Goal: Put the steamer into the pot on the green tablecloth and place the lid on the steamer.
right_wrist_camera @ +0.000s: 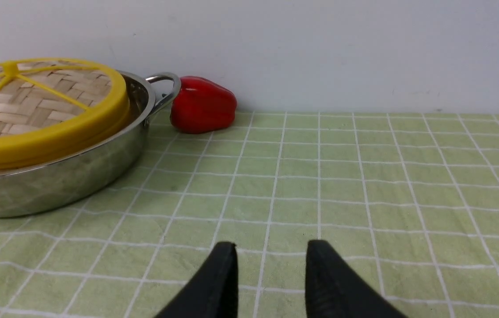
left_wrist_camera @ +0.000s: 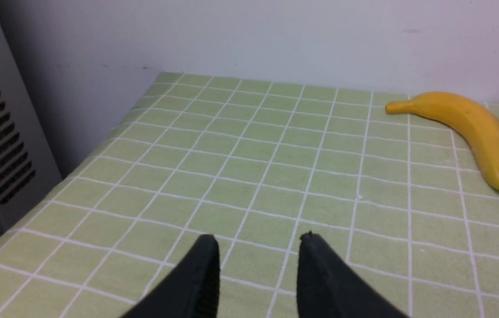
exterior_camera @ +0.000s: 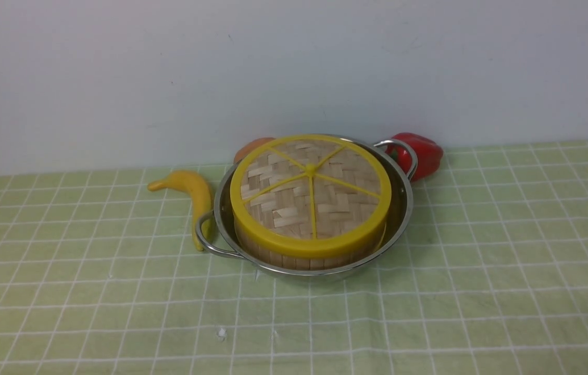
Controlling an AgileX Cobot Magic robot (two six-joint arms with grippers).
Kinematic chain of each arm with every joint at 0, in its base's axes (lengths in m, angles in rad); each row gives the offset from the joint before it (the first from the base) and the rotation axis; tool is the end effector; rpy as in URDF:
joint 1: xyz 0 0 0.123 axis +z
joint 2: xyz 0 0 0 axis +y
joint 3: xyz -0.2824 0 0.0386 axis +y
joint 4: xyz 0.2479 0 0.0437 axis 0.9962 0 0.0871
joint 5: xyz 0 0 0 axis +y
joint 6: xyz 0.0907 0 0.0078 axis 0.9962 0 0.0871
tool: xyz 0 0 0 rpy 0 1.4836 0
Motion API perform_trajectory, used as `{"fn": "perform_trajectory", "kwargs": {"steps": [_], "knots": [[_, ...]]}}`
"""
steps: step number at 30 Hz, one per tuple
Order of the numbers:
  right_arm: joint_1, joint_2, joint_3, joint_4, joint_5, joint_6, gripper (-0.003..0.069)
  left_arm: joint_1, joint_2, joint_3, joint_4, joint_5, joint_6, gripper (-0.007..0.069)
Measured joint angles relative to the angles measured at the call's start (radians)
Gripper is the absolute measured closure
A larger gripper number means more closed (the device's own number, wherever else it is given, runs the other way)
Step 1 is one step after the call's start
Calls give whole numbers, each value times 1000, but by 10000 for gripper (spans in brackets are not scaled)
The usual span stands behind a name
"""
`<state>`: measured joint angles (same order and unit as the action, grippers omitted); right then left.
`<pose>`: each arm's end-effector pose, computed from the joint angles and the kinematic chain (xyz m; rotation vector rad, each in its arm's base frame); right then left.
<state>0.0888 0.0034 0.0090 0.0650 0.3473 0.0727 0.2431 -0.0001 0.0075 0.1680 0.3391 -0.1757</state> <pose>0.0534 0.0068 0.1786 0.0261 1.8460 0.1760 0.0509 0.0179 0.1804 -0.2764 1.8093 0.2101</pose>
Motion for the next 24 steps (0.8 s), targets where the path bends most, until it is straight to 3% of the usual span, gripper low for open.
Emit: {"fn": "perform_trajectory", "kwargs": {"steps": [12, 24], "knots": [[0, 0, 0, 0, 0, 0, 419, -192, 0, 0, 0, 0, 0, 382], [0, 0, 0, 0, 0, 0, 419, -209, 0, 0, 0, 0, 0, 382]]}}
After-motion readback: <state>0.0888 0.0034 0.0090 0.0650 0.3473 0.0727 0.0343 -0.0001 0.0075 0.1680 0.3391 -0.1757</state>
